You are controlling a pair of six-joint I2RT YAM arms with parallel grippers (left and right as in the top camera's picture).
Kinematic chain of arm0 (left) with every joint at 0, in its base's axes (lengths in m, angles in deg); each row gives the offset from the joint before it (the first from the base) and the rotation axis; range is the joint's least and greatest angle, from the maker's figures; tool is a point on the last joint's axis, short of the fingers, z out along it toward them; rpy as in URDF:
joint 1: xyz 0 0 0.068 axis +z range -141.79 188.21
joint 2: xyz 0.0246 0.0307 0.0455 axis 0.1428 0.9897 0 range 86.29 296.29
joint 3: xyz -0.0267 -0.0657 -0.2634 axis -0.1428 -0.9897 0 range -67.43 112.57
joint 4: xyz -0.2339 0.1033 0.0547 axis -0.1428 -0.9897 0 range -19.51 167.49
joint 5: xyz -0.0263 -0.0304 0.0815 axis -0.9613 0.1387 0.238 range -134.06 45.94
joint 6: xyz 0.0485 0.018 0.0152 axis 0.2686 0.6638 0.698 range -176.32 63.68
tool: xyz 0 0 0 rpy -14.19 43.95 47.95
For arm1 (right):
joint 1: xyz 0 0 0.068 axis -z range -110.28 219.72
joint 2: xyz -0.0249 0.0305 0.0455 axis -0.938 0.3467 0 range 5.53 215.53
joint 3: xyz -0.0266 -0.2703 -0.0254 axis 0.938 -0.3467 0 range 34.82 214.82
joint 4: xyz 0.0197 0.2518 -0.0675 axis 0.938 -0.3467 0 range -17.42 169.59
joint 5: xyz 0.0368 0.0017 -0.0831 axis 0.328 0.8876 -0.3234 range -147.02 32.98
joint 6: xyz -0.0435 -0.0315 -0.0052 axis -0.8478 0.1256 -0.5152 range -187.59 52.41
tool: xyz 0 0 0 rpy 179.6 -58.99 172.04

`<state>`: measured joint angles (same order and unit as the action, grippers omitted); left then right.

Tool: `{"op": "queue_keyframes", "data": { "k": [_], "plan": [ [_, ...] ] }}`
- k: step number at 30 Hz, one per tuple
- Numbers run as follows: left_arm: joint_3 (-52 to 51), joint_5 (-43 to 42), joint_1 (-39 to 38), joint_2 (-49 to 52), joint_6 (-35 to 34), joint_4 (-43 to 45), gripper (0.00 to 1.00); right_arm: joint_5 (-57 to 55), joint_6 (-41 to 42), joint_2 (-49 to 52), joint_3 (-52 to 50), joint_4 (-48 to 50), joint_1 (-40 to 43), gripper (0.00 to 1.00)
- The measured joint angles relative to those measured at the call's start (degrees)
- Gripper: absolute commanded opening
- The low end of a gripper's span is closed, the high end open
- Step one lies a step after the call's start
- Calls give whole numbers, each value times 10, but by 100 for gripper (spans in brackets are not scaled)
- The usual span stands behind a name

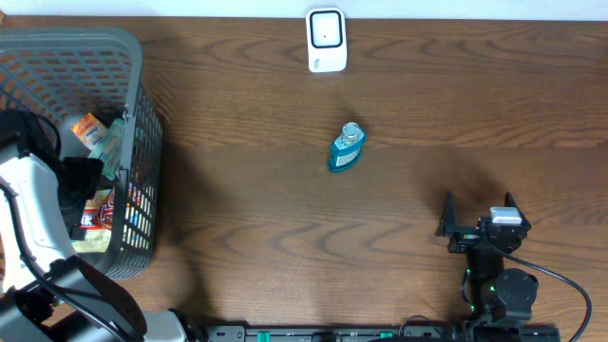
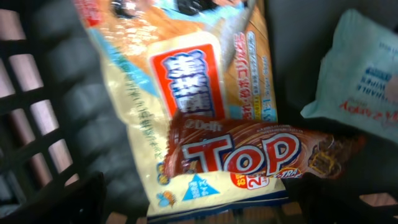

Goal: Scan the item barcode
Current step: 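Reach the left gripper into the basket and grasp the red chocolate bar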

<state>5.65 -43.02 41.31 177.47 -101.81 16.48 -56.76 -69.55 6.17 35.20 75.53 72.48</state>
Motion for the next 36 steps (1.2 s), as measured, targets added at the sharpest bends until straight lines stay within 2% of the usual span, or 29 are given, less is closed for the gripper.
{"op": "queue_keyframes", "data": {
  "k": [6, 22, 26, 29, 33, 34, 36],
  "plan": [
    [-48, -25, 0, 0, 33, 47, 98, 0, 0, 0, 0, 0, 0, 99],
    [-141, -37, 0, 1, 40, 142, 98, 0, 0, 0, 0, 0, 0, 99],
    [-142, -39, 0, 6, 44, 147, 79, 0, 0, 0, 0, 0, 0, 99],
    [-142, -41, 0, 9, 48, 150, 58, 0, 0, 0, 0, 0, 0, 99],
    [-142, -40, 0, 10, 51, 157, 22, 0, 0, 0, 0, 0, 0, 99],
    [-142, -38, 0, 10, 50, 161, 9, 0, 0, 0, 0, 0, 0, 99],
    [-142, -38, 0, 10, 49, 170, 8, 0, 0, 0, 0, 0, 0, 99]
  ]
}}
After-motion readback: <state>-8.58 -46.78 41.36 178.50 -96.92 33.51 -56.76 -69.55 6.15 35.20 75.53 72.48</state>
